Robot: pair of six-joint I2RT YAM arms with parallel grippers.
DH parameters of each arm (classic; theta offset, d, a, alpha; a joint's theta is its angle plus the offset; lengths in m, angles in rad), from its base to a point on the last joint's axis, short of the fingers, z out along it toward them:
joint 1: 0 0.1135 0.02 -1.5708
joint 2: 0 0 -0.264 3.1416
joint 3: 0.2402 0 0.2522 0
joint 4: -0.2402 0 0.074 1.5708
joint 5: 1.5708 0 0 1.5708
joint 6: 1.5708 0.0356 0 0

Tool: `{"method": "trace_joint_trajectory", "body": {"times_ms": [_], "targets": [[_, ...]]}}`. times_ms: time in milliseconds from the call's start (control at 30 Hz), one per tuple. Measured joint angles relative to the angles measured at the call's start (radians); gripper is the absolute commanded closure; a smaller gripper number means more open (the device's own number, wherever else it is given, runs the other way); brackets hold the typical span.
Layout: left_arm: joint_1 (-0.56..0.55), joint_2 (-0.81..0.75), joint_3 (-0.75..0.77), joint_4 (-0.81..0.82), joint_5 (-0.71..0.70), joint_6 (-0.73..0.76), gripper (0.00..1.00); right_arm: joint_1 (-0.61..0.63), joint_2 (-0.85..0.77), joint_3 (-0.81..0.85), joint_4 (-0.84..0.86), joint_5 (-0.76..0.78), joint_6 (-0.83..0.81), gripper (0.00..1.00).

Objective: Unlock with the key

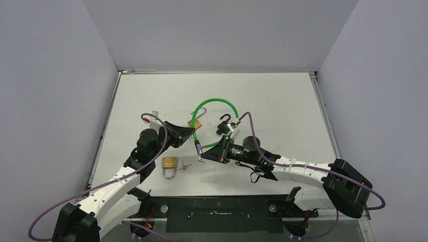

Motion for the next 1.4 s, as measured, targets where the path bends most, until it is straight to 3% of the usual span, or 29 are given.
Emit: {"method": "trace_joint_trajectory", "body": {"times_ms": [133, 200, 267, 333, 433, 533, 700, 867, 1167, 1200, 1333, 1400], "targets": [[0.000, -0.005, -0.041, 0.054, 0.014, -0.029, 1.00, -0.006, -0.001, -0.075, 0.113, 0.007, 0.090, 0.98], [0.000, -0.005, -0.048, 0.061, 0.014, -0.041, 1.00, -0.007, -0.004, -0.085, 0.133, 0.008, 0.105, 0.75], [0.000, -0.005, -0.050, 0.070, 0.019, -0.048, 1.00, -0.008, -0.019, -0.095, 0.145, 0.020, 0.117, 0.45], [-0.002, -0.005, -0.052, 0.083, 0.031, -0.053, 1.00, -0.014, -0.049, -0.115, 0.156, 0.051, 0.126, 0.27], [-0.002, -0.003, -0.058, 0.104, 0.042, -0.060, 1.00, -0.021, -0.104, -0.156, 0.164, 0.105, 0.134, 0.16], [-0.003, 0.003, -0.060, 0.126, 0.049, -0.071, 1.00, -0.023, -0.153, -0.191, 0.154, 0.164, 0.158, 0.15], [-0.003, 0.014, -0.064, 0.140, 0.057, -0.079, 1.00, -0.029, -0.169, -0.195, 0.123, 0.249, 0.190, 0.18], [-0.003, 0.014, -0.074, 0.151, 0.068, -0.079, 1.00, -0.053, -0.138, -0.181, 0.113, 0.312, 0.187, 0.32], [-0.002, 0.014, -0.089, 0.163, 0.093, -0.069, 1.00, -0.073, -0.048, -0.126, 0.176, 0.348, 0.139, 1.00], [-0.002, 0.014, -0.089, 0.160, 0.093, -0.064, 0.93, -0.073, -0.043, -0.126, 0.192, 0.348, 0.132, 1.00], [0.000, 0.015, -0.090, 0.156, 0.096, -0.031, 0.46, -0.074, -0.029, -0.124, 0.255, 0.335, 0.103, 1.00], [-0.002, 0.021, -0.087, 0.153, 0.112, -0.014, 0.34, -0.073, -0.022, -0.124, 0.274, 0.324, 0.091, 1.00]]}}
